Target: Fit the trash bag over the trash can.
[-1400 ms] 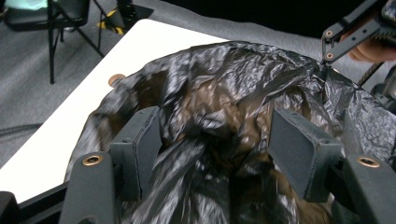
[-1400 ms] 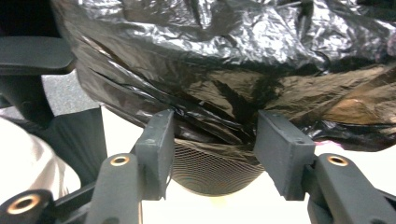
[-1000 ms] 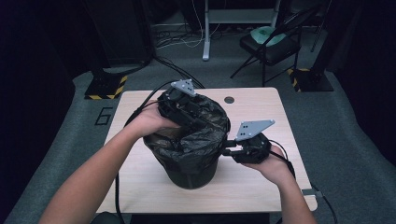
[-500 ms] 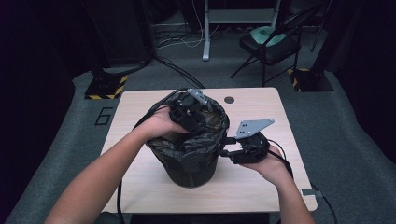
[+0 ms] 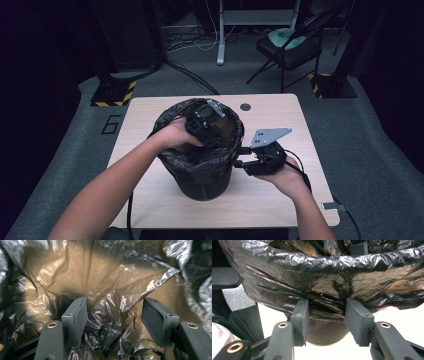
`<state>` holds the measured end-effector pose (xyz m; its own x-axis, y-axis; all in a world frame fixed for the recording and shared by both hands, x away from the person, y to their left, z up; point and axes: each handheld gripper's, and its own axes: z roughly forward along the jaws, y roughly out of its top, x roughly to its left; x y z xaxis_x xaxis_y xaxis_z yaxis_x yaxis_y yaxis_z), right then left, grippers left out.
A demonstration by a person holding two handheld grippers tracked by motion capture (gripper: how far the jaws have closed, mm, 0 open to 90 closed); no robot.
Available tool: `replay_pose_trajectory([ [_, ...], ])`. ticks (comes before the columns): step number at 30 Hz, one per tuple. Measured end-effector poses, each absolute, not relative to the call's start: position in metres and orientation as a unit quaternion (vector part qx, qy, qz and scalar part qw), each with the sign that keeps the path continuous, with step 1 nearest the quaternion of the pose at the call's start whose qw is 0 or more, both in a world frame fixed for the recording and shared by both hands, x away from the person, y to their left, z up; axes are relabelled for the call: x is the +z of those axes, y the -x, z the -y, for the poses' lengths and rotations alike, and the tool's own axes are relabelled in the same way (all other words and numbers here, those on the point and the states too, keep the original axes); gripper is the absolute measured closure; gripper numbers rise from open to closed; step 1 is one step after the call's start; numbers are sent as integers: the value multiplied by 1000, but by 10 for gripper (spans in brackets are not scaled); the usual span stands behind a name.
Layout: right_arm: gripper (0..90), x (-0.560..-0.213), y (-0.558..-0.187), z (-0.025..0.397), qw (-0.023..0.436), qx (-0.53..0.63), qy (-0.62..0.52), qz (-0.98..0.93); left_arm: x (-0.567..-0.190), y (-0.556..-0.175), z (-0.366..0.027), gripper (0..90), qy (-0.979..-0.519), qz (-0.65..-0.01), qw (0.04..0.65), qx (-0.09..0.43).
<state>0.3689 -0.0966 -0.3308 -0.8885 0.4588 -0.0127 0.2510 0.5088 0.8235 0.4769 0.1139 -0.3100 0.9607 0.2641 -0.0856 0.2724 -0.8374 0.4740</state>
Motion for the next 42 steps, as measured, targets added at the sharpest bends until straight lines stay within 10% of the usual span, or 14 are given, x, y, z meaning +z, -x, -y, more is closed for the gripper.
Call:
replay_pose_trajectory([
  [42, 504, -339, -370, 92, 108, 452, -211, -860, -317, -500, -127, 347, -962, -224, 155, 5],
])
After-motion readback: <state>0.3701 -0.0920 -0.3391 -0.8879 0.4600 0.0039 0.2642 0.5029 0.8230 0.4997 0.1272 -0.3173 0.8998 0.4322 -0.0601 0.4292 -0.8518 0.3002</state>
